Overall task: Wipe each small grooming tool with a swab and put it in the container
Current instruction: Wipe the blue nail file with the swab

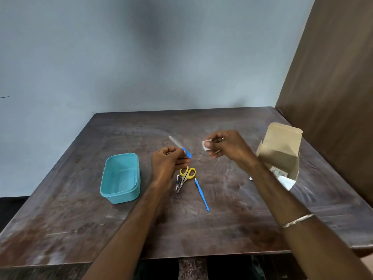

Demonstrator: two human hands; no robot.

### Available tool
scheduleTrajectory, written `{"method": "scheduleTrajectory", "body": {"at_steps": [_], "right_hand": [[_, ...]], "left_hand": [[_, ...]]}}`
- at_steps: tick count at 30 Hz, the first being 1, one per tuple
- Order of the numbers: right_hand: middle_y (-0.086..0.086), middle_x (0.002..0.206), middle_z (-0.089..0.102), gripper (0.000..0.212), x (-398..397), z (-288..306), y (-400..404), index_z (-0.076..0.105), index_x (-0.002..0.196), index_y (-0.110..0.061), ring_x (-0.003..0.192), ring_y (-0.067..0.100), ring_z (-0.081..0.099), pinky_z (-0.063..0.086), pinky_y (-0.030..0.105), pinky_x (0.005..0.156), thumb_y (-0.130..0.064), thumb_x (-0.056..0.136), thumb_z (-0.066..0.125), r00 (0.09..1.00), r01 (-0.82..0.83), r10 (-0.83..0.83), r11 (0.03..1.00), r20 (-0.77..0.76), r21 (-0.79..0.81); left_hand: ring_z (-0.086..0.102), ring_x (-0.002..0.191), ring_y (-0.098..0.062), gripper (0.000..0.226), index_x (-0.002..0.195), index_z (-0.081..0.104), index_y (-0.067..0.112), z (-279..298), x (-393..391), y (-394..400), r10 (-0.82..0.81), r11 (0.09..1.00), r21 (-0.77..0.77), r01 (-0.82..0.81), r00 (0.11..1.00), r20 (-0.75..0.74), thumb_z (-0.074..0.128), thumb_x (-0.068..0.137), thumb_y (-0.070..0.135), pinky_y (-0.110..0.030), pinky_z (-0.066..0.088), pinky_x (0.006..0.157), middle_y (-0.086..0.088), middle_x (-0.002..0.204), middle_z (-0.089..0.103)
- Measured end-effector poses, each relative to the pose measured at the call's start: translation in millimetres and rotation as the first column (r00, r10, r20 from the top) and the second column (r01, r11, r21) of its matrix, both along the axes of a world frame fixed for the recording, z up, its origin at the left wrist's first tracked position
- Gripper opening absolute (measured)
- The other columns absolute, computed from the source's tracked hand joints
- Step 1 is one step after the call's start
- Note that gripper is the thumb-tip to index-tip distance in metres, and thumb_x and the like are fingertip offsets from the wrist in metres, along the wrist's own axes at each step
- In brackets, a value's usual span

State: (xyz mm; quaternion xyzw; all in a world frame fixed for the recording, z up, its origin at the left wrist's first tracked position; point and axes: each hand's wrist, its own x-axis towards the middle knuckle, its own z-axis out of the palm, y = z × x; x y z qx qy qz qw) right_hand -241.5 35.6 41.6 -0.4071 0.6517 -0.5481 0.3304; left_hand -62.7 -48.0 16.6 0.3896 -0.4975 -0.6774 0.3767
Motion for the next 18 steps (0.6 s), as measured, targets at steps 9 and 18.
{"method": "scheduleTrajectory", "body": {"at_steps": [9, 18], "right_hand": [[0.002, 0.076, 0.074, 0.006, 18, -42, -40, 0.074, 0.084, -0.011, 0.069, 0.012, 0.070, 0.057, 0.027, 0.053, -0.007, 0.084, 0.078, 0.995, -0.005, 0.010, 0.999, 0.099, -0.054], [0.007, 0.075, 0.073, 0.012, 11, -57, -65, 0.073, 0.078, -0.013, 0.065, 0.016, 0.068, 0.056, 0.033, 0.055, -0.006, 0.078, 0.083, 0.999, 0.043, -0.045, 0.992, -0.010, -0.116]], "left_hand": [[0.069, 0.060, -0.019, 0.010, 0.080, 0.069, 0.003, -8, -24, -22, 0.007, 0.996, -0.085, -0.002, 0.998, 0.063, 0.062, 0.087, 0.004, -0.028, 0.059, 0.060, -0.011, 0.069, 0.071], [0.073, 0.066, -0.028, 0.018, 0.087, 0.071, 0.003, -16, -37, -36, 0.053, 0.998, -0.047, -0.052, 0.998, 0.021, 0.062, 0.093, 0.018, -0.032, 0.061, 0.061, -0.019, 0.075, 0.074]]}}
